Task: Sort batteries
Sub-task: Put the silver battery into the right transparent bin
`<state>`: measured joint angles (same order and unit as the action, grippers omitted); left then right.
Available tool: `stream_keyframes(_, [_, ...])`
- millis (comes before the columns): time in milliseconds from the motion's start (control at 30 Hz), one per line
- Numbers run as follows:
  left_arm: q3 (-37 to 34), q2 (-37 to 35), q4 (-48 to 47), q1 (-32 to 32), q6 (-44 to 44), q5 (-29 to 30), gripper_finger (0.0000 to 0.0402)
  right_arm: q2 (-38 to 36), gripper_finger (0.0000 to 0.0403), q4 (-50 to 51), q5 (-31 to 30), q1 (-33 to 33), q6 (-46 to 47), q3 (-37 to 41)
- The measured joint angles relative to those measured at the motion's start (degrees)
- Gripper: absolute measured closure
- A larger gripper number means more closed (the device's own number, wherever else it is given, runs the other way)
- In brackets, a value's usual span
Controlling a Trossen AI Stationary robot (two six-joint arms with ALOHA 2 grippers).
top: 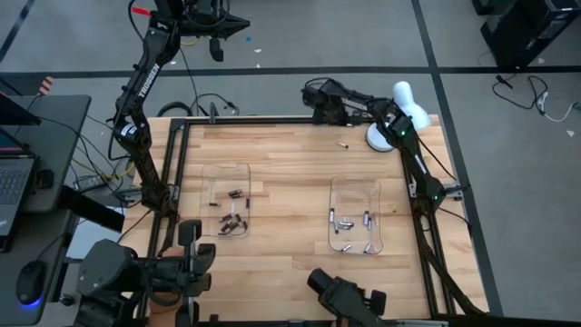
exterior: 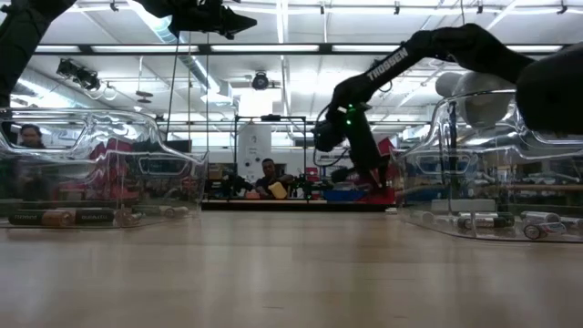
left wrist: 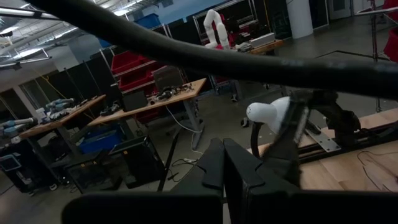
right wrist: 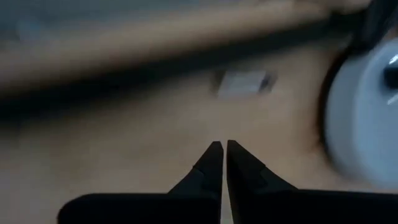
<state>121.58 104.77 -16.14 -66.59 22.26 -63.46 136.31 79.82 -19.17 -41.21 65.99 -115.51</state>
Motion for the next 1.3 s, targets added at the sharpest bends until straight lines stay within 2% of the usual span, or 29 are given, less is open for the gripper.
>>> stream_keyframes(100, [0.0,0.0,0.0,0.0,0.0,0.0,0.0401,0.0,0.0395,-0.7,-2.5,-1.6,0.1,-0.1])
stream_keyframes(700, [0.0,1.5,0.0,0.0,1.5,0.1,0.0401,0.6,0.0394,-2.7,-4.6,-4.6,1.0,0.8])
stream_keyframes(967, [0.0,1.5,0.1,0.0,1.5,0.1,0.0401,0.1,0.0394,-8.1,-0.2,-6.3,0.6,7.9])
stream_keyframes(1100, [0.0,1.5,0.0,0.0,1.6,0.1,0.0401,0.0,0.0396,-8.4,2.4,-6.1,-1.0,8.8])
stream_keyframes(1300, [0.0,1.5,0.2,0.0,1.7,0.0,0.0401,-0.2,0.0394,-6.7,-3.1,-3.2,0.9,4.6])
